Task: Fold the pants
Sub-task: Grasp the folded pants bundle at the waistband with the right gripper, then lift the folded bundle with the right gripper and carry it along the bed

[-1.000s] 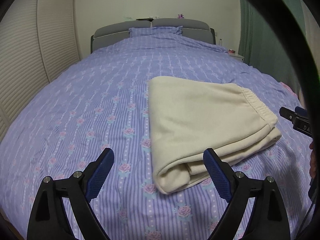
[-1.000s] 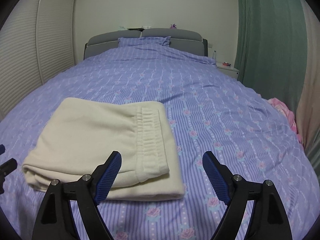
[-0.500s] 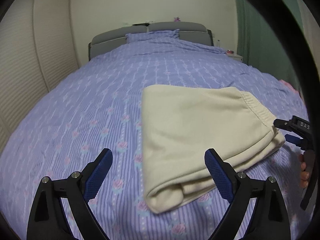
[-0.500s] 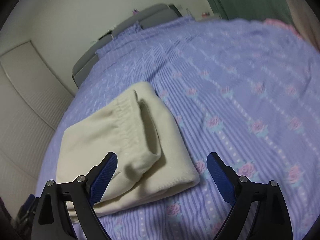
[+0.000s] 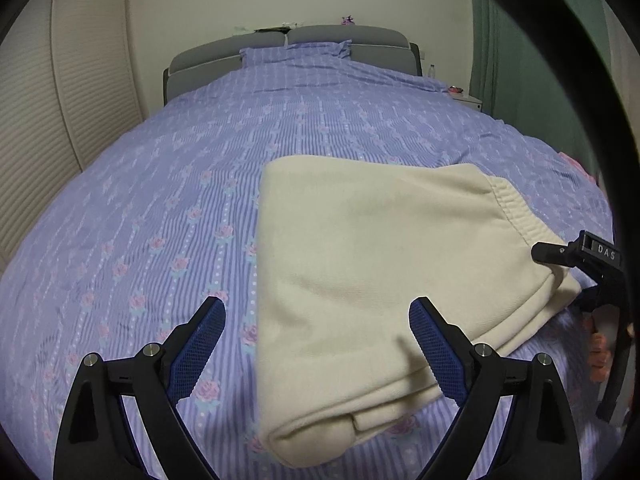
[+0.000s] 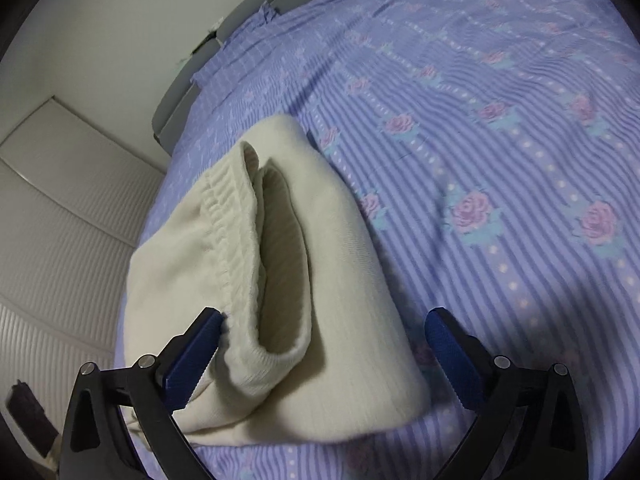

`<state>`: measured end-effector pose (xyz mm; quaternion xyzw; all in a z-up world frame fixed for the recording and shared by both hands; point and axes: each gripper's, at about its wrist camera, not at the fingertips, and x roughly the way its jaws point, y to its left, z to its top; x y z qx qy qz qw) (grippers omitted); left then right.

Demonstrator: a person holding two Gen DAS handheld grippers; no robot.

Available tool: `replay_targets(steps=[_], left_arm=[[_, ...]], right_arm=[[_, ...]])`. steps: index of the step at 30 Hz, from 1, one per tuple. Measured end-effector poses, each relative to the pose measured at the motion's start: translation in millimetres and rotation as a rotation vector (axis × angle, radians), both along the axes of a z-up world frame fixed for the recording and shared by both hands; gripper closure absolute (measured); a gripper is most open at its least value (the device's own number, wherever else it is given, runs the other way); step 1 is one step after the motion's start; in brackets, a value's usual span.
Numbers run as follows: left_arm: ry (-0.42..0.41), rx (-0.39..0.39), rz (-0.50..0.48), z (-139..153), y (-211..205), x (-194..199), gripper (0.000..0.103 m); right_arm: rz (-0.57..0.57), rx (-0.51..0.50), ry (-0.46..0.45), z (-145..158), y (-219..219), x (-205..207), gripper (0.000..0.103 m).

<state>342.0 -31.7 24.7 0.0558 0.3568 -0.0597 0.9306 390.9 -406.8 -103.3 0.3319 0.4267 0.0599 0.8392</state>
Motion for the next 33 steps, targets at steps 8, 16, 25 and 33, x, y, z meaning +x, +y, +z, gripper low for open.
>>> replay_targets(steps=[8,16,25,33], left_arm=[[0.065,-0.086,-0.06,-3,26,29,0.009],[0.202,-0.261,-0.123,-17,51,69,0.009],[0.4,-0.476,-0.151,-53,55,113,0.01],[0.412,-0.527,-0.145,-42,43,110,0.063]], right_arm=[[0.048,-0.166,-0.036,24,27,1,0.042],[0.058,-0.372,-0.061,40,48,-6,0.05],[0.079,-0.485,-0.066,44,60,-3,0.05],[0.076,-0.469,-0.082,40,59,-7,0.05]])
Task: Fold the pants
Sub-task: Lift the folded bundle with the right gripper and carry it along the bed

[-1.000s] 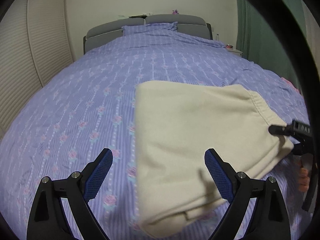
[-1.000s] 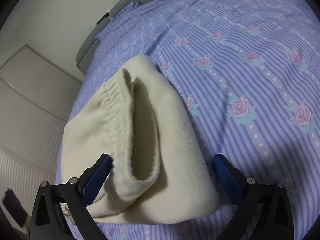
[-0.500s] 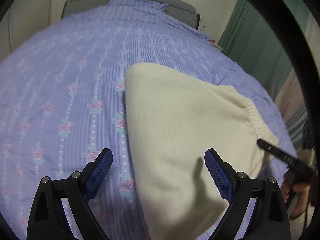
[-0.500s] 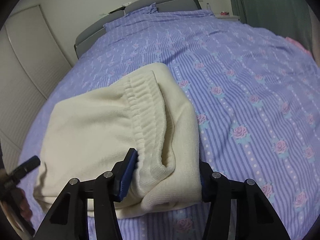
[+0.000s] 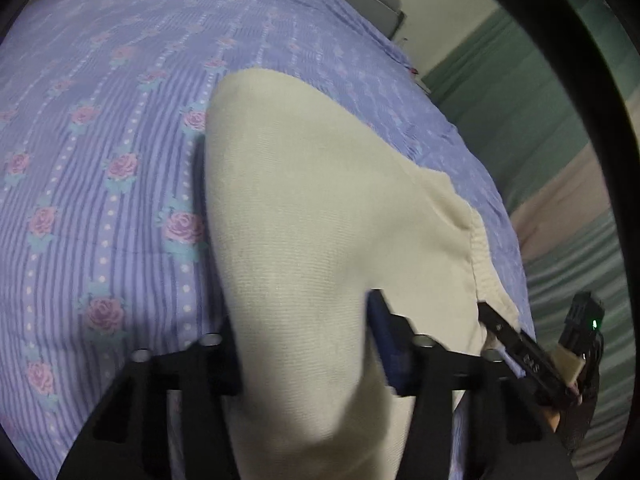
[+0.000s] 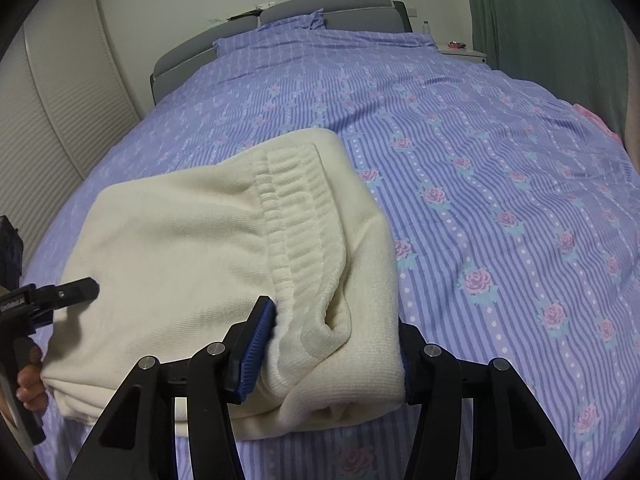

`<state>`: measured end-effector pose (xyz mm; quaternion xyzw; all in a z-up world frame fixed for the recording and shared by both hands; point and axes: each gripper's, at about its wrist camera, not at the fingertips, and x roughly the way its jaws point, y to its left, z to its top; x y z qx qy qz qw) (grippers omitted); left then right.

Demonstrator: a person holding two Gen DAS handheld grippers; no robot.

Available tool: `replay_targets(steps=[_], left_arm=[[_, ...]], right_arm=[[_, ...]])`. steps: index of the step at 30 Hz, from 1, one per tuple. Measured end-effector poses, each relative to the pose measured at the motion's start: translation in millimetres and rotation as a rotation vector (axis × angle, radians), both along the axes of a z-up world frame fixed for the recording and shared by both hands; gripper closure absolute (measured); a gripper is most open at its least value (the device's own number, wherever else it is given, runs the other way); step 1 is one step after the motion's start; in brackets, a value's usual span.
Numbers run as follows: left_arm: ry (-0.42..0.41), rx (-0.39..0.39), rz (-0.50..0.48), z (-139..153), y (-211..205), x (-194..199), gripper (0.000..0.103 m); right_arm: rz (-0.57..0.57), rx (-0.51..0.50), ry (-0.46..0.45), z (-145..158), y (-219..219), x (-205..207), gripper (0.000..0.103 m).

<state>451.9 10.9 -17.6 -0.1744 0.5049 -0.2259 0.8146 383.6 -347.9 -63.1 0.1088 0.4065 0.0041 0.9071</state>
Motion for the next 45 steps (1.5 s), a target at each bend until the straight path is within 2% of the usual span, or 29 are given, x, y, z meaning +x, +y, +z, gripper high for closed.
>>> replay_targets(steps=[2,5,8,12,19,26,33,39,45], left_arm=[[-0.017,0.025,0.031,9,0,-4,0.075],[-0.082,0.089,0.036,29,-3,-12,0.08],[-0.14,0.125,0.033,49,-4,-19,0.083],[-0.23,0.169,0.031,80,6,-38,0.083],[-0.344,0.207,0.056,132,67,-86,0.083],[-0.401,0.266,0.142,163,158,-125,0.083],[-0.432,0.36,0.251,177,263,-141,0.083],[-0.425,0.446,0.338,167,352,-136,0.083],[-0.433,0.581,0.414,145,427,-112,0.083]], right_arm=[[0.005,0.012,-0.013,4,0,-3,0.055],[0.036,-0.008,-0.054,16,5,-12,0.062],[0.065,-0.024,-0.102,34,14,-23,0.065],[0.101,0.005,-0.164,61,23,-41,0.066],[0.184,0.047,-0.257,106,72,-68,0.066],[0.299,0.044,-0.321,133,166,-88,0.066],[0.395,0.06,-0.325,140,277,-87,0.066],[0.495,0.023,-0.32,134,378,-74,0.066],[0.567,-0.014,-0.292,118,471,-53,0.066]])
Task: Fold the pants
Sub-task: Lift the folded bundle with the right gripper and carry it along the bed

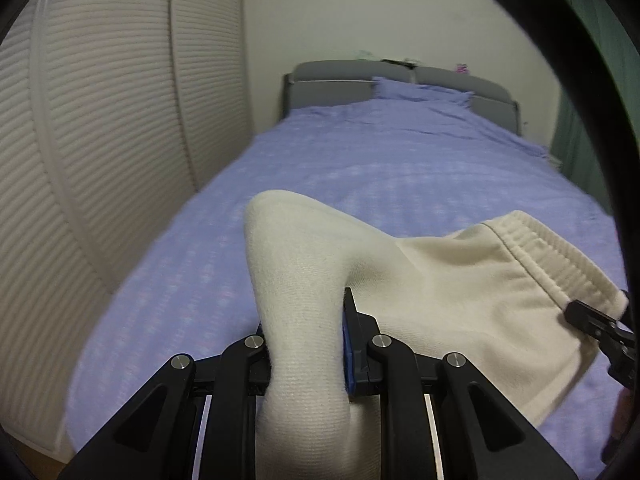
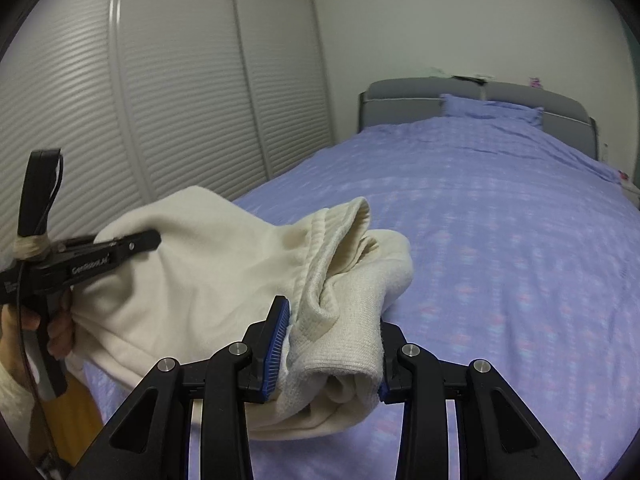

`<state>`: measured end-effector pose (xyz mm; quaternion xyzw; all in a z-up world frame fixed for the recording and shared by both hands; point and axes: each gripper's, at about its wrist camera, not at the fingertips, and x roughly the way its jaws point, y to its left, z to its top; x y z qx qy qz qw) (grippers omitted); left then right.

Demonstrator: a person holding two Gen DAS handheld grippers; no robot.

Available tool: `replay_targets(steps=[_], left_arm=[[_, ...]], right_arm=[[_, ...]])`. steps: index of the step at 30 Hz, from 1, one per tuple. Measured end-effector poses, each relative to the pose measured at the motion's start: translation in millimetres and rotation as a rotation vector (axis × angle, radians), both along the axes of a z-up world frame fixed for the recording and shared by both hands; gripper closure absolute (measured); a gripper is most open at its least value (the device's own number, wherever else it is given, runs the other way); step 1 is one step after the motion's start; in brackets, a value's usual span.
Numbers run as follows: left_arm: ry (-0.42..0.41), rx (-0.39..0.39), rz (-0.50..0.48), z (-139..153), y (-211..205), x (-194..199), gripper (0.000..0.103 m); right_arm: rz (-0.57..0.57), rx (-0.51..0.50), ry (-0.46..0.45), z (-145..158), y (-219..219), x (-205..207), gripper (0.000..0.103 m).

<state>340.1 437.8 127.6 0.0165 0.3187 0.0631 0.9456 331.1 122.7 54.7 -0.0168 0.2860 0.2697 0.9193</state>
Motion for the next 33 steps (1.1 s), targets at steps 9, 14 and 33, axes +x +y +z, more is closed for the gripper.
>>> replay_targets(steps=[9,14,33], left_arm=[[0.092,0.075,0.099,-65,35,61,0.079],[0.246,0.098,0.185,-130,56,56,0.029],[0.165,0.147,0.269,-130,32,-79,0.016]], right_arm=[[-0.069,-0.035,0.095,-64,76,17,0.066],[-0.055,-0.063,0.164,-110,80,9,0.058],[-0.029,-0.081,0.156,-97,36,-3,0.037]])
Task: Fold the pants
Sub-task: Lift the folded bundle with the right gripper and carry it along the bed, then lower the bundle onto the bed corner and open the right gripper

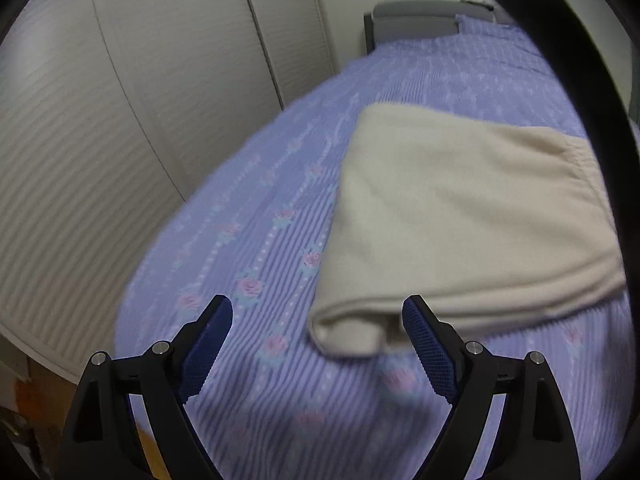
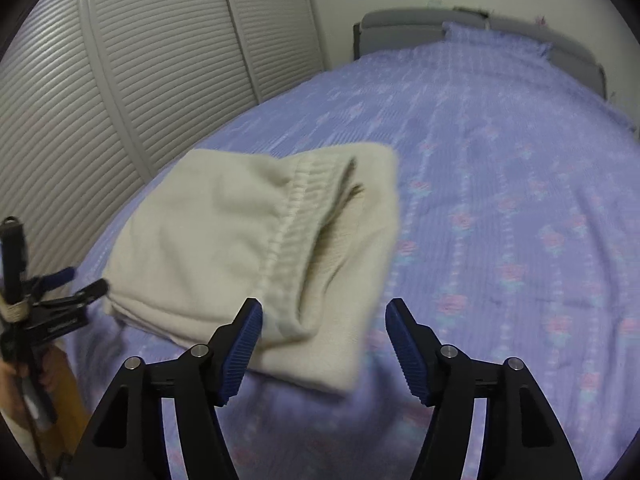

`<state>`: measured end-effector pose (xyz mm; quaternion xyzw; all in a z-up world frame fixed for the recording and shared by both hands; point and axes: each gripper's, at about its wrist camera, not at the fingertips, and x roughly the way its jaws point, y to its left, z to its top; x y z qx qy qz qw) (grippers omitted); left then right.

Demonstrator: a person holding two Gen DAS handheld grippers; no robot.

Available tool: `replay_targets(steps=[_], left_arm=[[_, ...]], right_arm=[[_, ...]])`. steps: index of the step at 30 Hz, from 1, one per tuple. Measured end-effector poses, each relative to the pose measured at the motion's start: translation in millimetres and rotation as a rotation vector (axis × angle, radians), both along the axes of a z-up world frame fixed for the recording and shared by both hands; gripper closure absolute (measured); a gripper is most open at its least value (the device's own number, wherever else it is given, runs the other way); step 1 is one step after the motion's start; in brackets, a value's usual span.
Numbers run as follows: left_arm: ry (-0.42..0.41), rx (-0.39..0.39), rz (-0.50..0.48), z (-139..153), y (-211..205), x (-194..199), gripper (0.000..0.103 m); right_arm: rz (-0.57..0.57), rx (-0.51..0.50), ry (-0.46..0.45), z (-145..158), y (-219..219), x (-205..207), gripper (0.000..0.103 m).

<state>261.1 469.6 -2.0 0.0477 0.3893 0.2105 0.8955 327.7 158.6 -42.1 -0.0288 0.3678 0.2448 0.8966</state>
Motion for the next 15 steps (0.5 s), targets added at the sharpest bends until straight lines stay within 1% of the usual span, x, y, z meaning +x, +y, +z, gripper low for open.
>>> replay_targets(steps=[1,2,3,4,5,6,8,10,11,13,15], left_arm=[[-0.016,0.031,-0.009,5,-11,-17,0.016],[-0.022,0.053,-0.012,8,-22,-25,0.015],[-0.026,0.084,-0.011,11,-39,-34,0.015],[-0.033,0.101,-0.02,15,-51,-38,0.015],[-0.049,0.104,-0.042,20,-63,-43,0.015],[-0.069,0.099,-0.067,26,-73,-45,0.014],[-0.109,0.085,-0.106,34,-105,-56,0.01],[-0.141,0.073,-0.149,44,-137,-70,0.01],[-0.155,0.071,-0.17,48,-151,-75,0.01],[-0.19,0.067,-0.22,58,-186,-83,0.006],[-0.208,0.06,-0.272,65,-214,-91,0.005]], right_arm=[[0.011,-0.01,-0.037,6,-8,-11,0.037],[0.019,-0.022,-0.07,13,-16,-23,0.036],[0.023,-0.03,-0.091,19,-23,-29,0.034],[0.024,-0.037,-0.111,24,-32,-37,0.03],[0.02,-0.042,-0.134,30,-44,-45,0.026],[0.013,-0.04,-0.156,37,-57,-54,0.024],[0.003,-0.038,-0.187,49,-85,-73,0.018],[-0.009,-0.032,-0.191,58,-107,-86,0.016],[-0.022,-0.022,-0.191,63,-125,-96,0.015],[-0.05,-0.021,-0.194,69,-149,-109,0.014],[-0.08,-0.03,-0.205,73,-178,-127,0.013]])
